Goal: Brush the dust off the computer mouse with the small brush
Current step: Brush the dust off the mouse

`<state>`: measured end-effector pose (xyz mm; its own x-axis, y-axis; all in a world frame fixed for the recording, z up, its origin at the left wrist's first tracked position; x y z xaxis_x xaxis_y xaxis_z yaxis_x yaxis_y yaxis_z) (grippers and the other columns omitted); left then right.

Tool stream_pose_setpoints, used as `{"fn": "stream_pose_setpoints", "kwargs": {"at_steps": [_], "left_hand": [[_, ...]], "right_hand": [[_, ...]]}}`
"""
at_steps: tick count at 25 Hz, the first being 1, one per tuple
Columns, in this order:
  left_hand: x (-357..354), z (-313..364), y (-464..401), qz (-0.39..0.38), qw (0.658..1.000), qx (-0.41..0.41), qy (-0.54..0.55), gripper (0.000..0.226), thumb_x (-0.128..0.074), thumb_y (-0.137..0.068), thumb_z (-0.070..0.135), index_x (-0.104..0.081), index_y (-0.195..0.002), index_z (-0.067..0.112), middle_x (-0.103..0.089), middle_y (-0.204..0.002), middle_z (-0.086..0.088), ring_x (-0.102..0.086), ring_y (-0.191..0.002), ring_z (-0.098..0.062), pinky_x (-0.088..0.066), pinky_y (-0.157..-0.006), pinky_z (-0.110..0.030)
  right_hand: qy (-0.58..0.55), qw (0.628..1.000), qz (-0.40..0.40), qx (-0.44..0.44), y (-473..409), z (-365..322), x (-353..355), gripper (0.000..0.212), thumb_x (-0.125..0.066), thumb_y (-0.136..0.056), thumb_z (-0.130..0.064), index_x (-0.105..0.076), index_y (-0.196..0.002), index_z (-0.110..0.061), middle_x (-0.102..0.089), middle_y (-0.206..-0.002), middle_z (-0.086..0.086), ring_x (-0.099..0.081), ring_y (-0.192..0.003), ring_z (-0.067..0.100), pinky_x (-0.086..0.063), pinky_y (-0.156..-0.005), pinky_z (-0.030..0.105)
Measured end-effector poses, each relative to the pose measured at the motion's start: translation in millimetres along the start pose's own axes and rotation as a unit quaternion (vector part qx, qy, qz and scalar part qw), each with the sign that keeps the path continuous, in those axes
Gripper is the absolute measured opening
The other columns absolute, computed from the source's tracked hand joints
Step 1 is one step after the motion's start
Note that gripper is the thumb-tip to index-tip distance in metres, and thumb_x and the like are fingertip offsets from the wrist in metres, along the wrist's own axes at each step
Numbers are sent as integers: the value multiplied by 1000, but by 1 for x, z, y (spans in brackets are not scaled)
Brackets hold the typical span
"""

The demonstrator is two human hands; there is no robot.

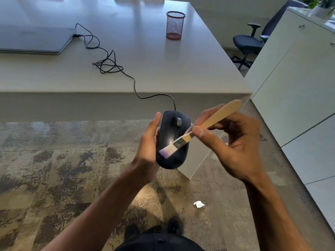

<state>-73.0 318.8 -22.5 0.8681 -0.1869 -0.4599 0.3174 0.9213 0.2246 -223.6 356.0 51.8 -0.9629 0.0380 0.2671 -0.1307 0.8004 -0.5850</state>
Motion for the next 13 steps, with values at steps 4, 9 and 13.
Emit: {"fn": "stream_pose_setpoints", "kwargs": {"at_steps": [4, 9, 13], "left_hand": [[-2, 0, 2, 10, 1000, -6, -4, 61, -40, -91, 55, -71, -115, 8, -68, -121, -20, -62, -115, -34, -42, -105, -46], [-3, -2, 3, -10, 1000, -7, -9, 49, -37, -95, 48, -77, -95, 21, -75, -92, 0, -69, -90, -13, -53, -80, -29], [-2, -4, 4, -18, 1000, -13, -13, 49, -31, -99, 47, -74, -101, 22, -75, -92, 1, -68, -90, -13, -54, -78, -28]], "right_hand": [[30, 999, 15, -9, -5, 2, -3, 11, -69, -83, -13, -67, -89, -21, -69, -86, -22, -70, -78, 4, -54, -72, 15], [73, 987, 136, -35, -19, 19, 3, 11, -68, -88, -17, -64, -97, -14, -68, -87, -26, -70, -85, 3, -55, -74, 16], [86, 969, 225, -53, -25, 26, 7, 10, -67, -90, -18, -64, -99, -16, -69, -86, -28, -71, -87, 5, -56, -76, 17]]}}
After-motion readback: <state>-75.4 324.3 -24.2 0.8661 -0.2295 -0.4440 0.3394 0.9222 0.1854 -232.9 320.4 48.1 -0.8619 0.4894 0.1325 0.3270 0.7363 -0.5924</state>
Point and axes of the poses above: each hand's wrist, its own y-axis away from the middle knuckle, its own x-axis out of the back of the hand, z = x × y, the point moved 2 cm from there along -y, towards the middle knuckle
